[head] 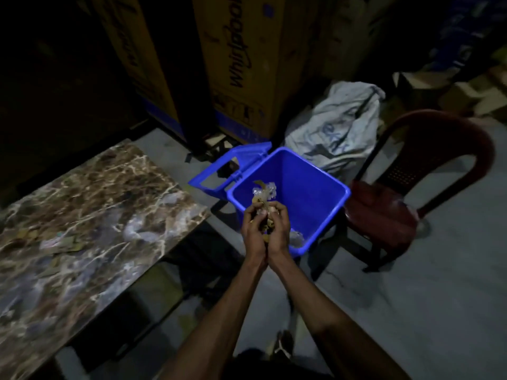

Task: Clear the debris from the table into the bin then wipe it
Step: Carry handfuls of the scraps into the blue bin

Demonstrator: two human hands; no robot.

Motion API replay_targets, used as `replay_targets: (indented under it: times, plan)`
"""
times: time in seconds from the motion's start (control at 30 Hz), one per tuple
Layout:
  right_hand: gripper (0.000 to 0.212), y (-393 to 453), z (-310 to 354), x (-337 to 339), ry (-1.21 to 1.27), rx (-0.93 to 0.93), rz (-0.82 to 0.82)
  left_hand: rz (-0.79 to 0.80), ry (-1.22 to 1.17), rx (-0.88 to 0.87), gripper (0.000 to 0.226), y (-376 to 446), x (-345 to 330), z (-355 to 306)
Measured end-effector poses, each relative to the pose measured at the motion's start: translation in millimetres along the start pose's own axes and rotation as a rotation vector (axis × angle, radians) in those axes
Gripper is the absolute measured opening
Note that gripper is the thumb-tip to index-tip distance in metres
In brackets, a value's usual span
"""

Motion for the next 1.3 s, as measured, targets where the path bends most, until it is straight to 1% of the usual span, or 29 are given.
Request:
replay_targets:
  times: [0.07,0.17,0.3,0.43,0.57,0.67,0.7,0.77,0.83,0.9,1.03,1.1,1.17,1.2,1.3]
  plan:
    - [0.012,16,10,30,0.007,-0.038,-0.023,0.005,0.017,0.047,0.024,-5,-29,17]
    - [0.013,40,24,56,-0.008,-0.025,-0.079,0.022,0.036,0.075,0.024,-3,-65,24]
    - [0.01,80,30,68,-0.06,-0.046,-0.128,0.033,0.067,0.118,0.024,31,-92,45]
    - [0.009,130,35,74,-0.119,-0.085,-0.149,-0.012,0.053,0.194,0.023,77,-117,64]
    - [0.008,173,33,88,-0.198,-0.202,-0.202,-0.066,0.094,0.302,0.014,114,-131,82]
    - [0.016,203,29,100,-0.281,-0.292,-0.196,-0.107,0.145,0.401,0.01,142,-131,98]
    - [0.02,213,24,104,-0.306,-0.329,-0.199,-0.121,0.171,0.43,0.013,153,-128,109]
    - [0.028,228,19,110,-0.338,-0.408,-0.213,-0.105,0.226,0.486,0.029,171,-124,126]
    - [0.031,244,15,114,-0.347,-0.464,-0.219,-0.075,0.197,0.545,0.043,180,-128,127]
    - [0.031,262,13,117,-0.369,-0.522,-0.197,-0.107,0.118,0.59,0.045,184,-135,120]
    - [0.017,296,20,122,-0.41,-0.617,-0.152,-0.22,0.014,0.642,0.039,197,-144,124]
    - [0.015,314,22,127,-0.453,-0.665,-0.101,-0.282,0.042,0.636,0.031,199,-149,122]
    - [0.014,330,23,131,-0.484,-0.707,-0.045,-0.357,0.121,0.627,0.022,200,-153,123]
    - [0.015,337,25,134,-0.505,-0.72,-0.017,-0.384,0.169,0.622,0.021,200,-154,128]
    - [0.022,356,34,138,-0.538,-0.764,0.07,-0.494,0.2,0.581,0.014,209,-150,172]
Point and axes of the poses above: each hand's wrist, its own y-axis towards the middle knuckle, its own x-axis out of the back of the hand, z = x × y, the point moved 2 cm from there along y, towards the middle knuckle, and after that the axes turned 12 degrees about y, right-handed, at the moved point
